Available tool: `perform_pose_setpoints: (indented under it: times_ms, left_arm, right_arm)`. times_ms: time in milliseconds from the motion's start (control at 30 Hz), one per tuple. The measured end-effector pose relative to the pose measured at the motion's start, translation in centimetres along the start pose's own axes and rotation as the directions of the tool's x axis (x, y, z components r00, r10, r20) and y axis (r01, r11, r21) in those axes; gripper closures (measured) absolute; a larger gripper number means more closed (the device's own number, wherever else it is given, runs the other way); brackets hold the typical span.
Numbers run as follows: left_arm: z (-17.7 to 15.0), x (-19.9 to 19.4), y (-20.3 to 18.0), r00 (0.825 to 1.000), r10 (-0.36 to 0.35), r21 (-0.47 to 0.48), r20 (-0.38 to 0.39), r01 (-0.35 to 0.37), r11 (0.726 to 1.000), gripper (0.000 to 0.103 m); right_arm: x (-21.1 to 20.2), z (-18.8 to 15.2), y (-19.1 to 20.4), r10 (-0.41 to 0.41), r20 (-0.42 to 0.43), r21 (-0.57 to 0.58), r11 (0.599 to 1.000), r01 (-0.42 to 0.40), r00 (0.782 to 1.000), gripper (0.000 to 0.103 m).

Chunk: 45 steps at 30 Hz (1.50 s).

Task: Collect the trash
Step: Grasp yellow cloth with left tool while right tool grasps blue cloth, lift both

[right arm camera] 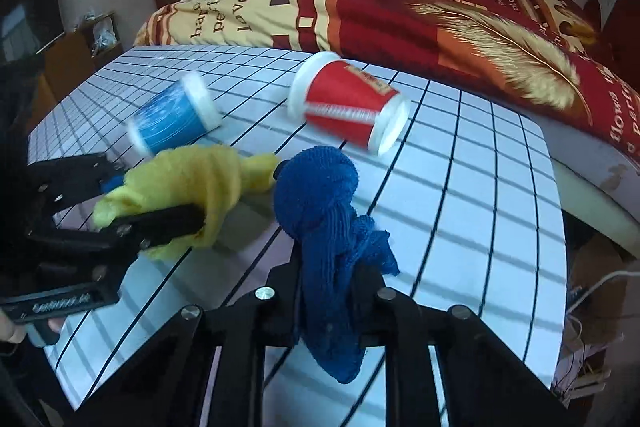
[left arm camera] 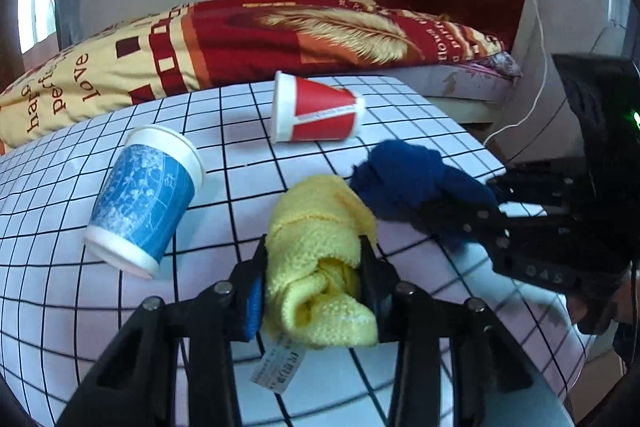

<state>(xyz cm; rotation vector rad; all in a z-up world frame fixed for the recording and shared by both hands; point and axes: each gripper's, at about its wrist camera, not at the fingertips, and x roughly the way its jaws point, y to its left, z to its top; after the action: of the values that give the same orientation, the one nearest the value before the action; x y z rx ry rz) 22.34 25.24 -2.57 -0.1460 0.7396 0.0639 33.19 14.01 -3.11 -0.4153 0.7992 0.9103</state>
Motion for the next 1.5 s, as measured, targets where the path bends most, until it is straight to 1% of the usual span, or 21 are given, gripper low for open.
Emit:
perform_pose_setpoints:
  times_ms: [100,167,333,467,600,800,867,1033,1133,1233,1500]
  left_arm:
    - [-0.8,-1.2,-1.1,1.000,-0.013,0.012,0.023,0.013,1.000,0.062]
    - [-1.2,-1.6,-1.6,1.000,-0.016,0.011,0.022,0.016,1.000,0.063]
    - [-2.3,-3.2,-2.4,0.999,-0.019,0.012,0.035,0.019,1.000,0.063]
    - [-3.1,-4.8,-3.4,0.998,-0.014,0.026,0.060,0.013,1.000,0.063]
    - [-4.2,-6.4,-4.5,0.997,-0.022,0.028,0.080,0.020,0.999,0.063]
    - [-5.6,-8.6,-6.8,0.994,-0.051,0.053,0.096,0.046,0.998,0.063]
    - [-6.1,-9.1,-7.8,0.993,-0.056,0.069,0.100,0.049,0.996,0.063]
    - [-6.8,-9.9,-10.1,0.991,-0.088,0.083,0.099,0.080,0.993,0.063]
    - [-7.2,-10.1,-11.5,0.990,-0.101,0.102,0.099,0.091,0.991,0.063]
    - [-7.6,-10.1,-12.8,0.989,-0.118,0.115,0.092,0.107,0.988,0.063]
    - [-8.1,-9.9,-16.2,0.984,-0.163,0.147,0.079,0.150,0.978,0.063]
  right_arm:
    - [-2.1,-1.8,0.3,-0.013,0.019,0.031,0.999,0.012,1.000,0.087]
    - [-3.3,-2.7,0.4,-0.034,0.032,0.048,0.998,0.032,0.999,0.088]
    - [-6.8,-5.2,0.3,-0.056,0.072,0.100,0.994,0.049,0.996,0.088]
    - [-10.2,-7.7,-0.2,-0.096,0.102,0.146,0.986,0.080,0.990,0.088]
    - [-13.5,-10.7,-0.8,-0.135,0.113,0.205,0.972,0.110,0.984,0.088]
    - [-17.9,-14.9,-1.5,-0.192,0.104,0.267,0.951,0.158,0.976,0.088]
    - [-19.0,-15.7,-1.6,-0.205,0.105,0.282,0.944,0.168,0.973,0.088]
    - [-21.8,-18.3,-1.6,-0.265,0.103,0.311,0.924,0.222,0.959,0.088]
    - [-22.9,-20.3,-1.8,-0.298,0.092,0.337,0.907,0.252,0.950,0.088]
    - [-23.5,-22.2,-2.1,-0.312,0.068,0.358,0.894,0.269,0.948,0.088]
    - [-25.7,-25.9,-3.9,-0.363,0.036,0.413,0.854,0.317,0.931,0.088]
